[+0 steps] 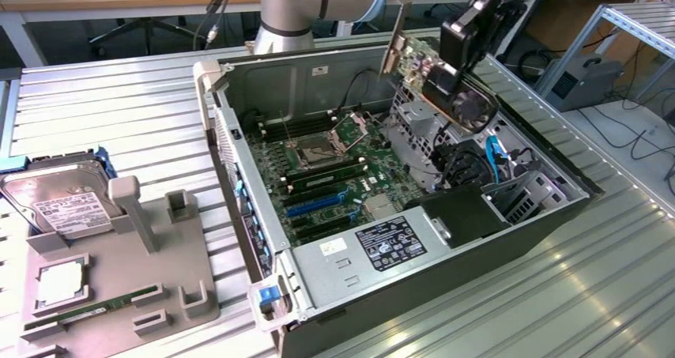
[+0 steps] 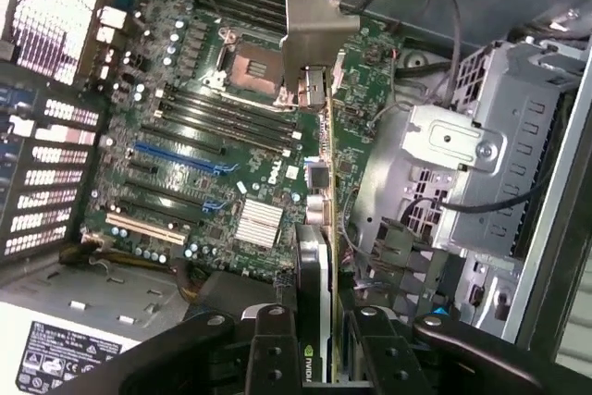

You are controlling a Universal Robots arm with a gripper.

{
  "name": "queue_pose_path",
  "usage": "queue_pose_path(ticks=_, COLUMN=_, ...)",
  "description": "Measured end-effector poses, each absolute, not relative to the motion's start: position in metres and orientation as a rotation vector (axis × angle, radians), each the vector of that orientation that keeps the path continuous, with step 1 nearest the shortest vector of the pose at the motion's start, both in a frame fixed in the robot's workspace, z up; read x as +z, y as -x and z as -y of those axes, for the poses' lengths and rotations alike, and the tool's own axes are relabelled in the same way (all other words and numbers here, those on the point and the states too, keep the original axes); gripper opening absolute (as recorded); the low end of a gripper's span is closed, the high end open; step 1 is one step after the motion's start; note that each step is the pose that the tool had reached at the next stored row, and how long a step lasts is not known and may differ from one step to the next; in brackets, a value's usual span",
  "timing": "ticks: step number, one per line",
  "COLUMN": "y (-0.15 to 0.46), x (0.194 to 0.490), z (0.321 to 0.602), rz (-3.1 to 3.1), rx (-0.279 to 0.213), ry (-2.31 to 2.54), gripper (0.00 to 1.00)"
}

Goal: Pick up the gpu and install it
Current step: 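Insert the gpu into the slot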

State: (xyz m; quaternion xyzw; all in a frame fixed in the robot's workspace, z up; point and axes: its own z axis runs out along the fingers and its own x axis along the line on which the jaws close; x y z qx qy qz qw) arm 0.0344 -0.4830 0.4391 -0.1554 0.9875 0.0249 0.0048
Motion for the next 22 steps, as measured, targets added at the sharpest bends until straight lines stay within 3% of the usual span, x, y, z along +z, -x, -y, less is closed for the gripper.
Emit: queue_pose_path(ticks=22, y=-0.0344, x=0.4368, z=0.4829, rz=-2.741, rx=0.079, ry=1.55, gripper=0.27)
